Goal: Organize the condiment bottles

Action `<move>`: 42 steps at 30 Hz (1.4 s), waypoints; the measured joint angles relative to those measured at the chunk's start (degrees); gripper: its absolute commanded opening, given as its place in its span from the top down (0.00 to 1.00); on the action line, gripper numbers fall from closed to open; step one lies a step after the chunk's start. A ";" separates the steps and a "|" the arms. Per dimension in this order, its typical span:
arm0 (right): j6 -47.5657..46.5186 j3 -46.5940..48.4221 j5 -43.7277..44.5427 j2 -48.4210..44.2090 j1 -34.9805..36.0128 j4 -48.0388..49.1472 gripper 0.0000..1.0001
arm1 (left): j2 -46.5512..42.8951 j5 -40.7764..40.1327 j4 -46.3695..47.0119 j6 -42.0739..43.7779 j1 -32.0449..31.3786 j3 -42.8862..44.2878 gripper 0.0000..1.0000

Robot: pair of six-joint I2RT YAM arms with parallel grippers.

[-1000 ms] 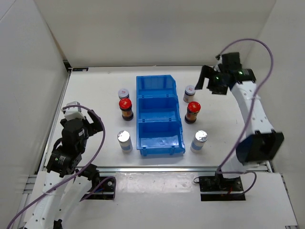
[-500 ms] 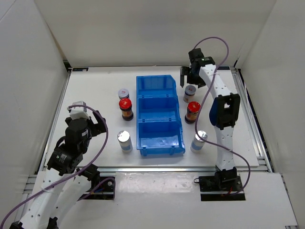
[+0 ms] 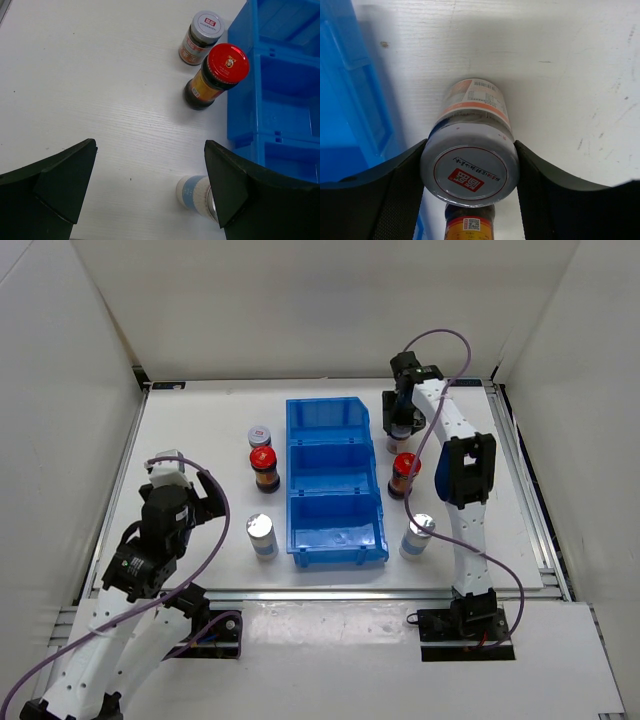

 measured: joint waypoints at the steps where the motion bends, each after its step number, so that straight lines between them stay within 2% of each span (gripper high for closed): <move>1: 0.09 0.00 0.90 -0.09 0.26 -0.02 0.87 | 0.09 -0.02 -0.02 -0.02 0.00 0.00 0.00; 2: 0.11 0.00 1.86 -0.37 0.52 -0.04 0.92 | 0.17 -0.02 -0.04 -0.02 0.00 0.00 0.00; 7: -0.76 0.28 6.36 -4.04 3.61 -0.02 0.96 | 0.52 -0.02 -0.11 -0.02 0.00 0.00 0.00; 16: -2.08 8.50 4.66 -8.79 13.44 3.34 0.96 | 1.05 -0.04 -0.26 -0.02 0.00 0.00 0.00; 21: -2.05 8.74 1.70 -6.36 14.27 4.20 0.96 | 1.11 -0.04 -0.26 0.11 0.00 0.00 0.00; 25: -2.01 8.76 0.46 -0.92 13.27 5.03 0.96 | 1.55 -0.04 -0.26 0.17 0.00 0.00 0.00; 28: -1.99 8.57 -0.35 2.71 12.74 5.60 0.92 | 1.99 -0.04 -0.26 0.20 0.00 0.00 0.00; 33: -1.99 8.57 -0.72 4.79 12.20 5.90 0.61 | 3.39 -0.02 -0.31 0.20 0.00 0.00 0.00; 34: -1.99 8.57 -0.76 4.79 12.15 6.05 0.52 | 3.72 0.00 -0.28 0.20 0.00 0.00 0.00; 35: -1.99 8.59 -0.85 4.79 12.09 6.45 0.35 | 4.22 0.00 -0.33 0.20 0.00 0.00 0.00; 37: -1.92 8.59 -0.96 4.79 12.00 7.17 0.16 | 5.09 0.00 -0.31 0.17 0.00 0.00 0.00; 38: -1.77 8.59 -1.36 4.79 11.82 7.34 0.00 | 5.53 -0.02 -0.33 0.17 0.00 0.00 0.00; 42: -1.92 8.61 -3.28 3.56 10.99 7.80 0.00 | 6.21 -1.09 -0.59 -0.04 0.00 0.00 0.00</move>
